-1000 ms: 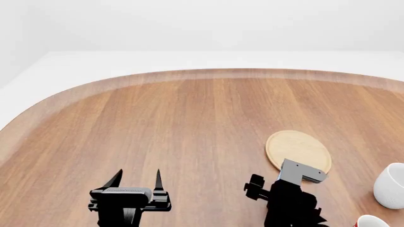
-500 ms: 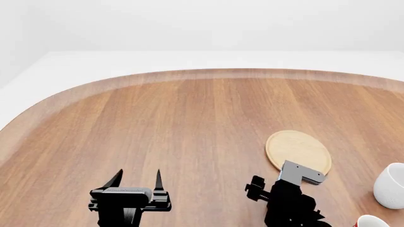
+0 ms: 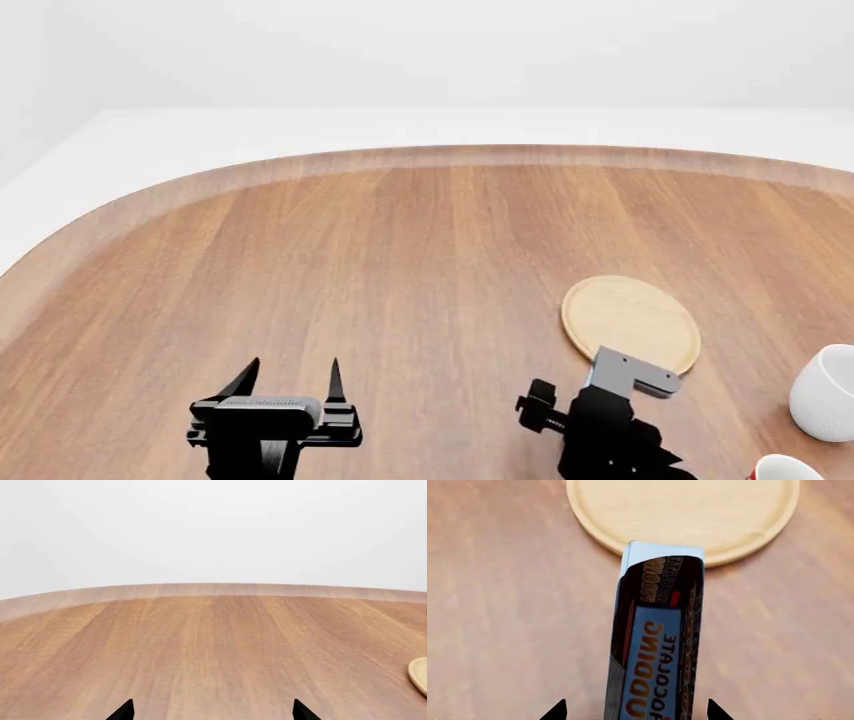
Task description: Put the chocolate pudding to the left of the plate.
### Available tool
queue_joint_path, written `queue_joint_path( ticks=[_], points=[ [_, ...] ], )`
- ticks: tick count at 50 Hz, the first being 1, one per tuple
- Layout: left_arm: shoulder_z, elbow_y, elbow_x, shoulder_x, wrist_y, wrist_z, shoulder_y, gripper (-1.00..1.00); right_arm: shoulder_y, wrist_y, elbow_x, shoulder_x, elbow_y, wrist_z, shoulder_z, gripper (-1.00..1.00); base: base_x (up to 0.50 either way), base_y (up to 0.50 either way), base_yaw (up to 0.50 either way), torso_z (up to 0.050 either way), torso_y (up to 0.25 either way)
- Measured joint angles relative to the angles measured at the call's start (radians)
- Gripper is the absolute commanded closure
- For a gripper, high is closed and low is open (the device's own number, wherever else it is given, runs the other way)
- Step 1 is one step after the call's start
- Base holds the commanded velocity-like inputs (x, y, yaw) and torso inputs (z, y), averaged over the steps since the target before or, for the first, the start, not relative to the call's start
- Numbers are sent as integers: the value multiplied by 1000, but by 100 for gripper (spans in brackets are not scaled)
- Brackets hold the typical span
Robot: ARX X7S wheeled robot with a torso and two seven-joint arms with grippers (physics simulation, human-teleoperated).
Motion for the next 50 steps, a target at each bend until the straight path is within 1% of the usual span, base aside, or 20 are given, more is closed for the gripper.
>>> queue_joint_path(
  ticks=[1,18,24,32,43,50],
  points=[
    [0,0,0,0,0,0,0,-100,0,-1,2,0,3,-1,1,100,0,0,0,0,0],
    [7,-3,-4,-5,6,-5,-1,-100,-3,-11,22,6,7,17,16,100,0,0,0,0,0],
    [10,-2,-5,-7,5,-7,-2,-100,-16,-1,42,7,-22,29,15,100,0,0,0,0,0],
    [14,0,-8,-10,5,-10,-2,-100,-63,42,80,14,-130,57,17,100,0,0,0,0,0],
    [19,5,-11,-15,7,-15,1,-100,-134,124,137,33,-333,98,7,100,0,0,0,0,0],
    [19,39,-29,-27,-43,-26,0,-100,-156,189,168,56,-465,121,-20,100,0,0,0,0,0]
  ],
)
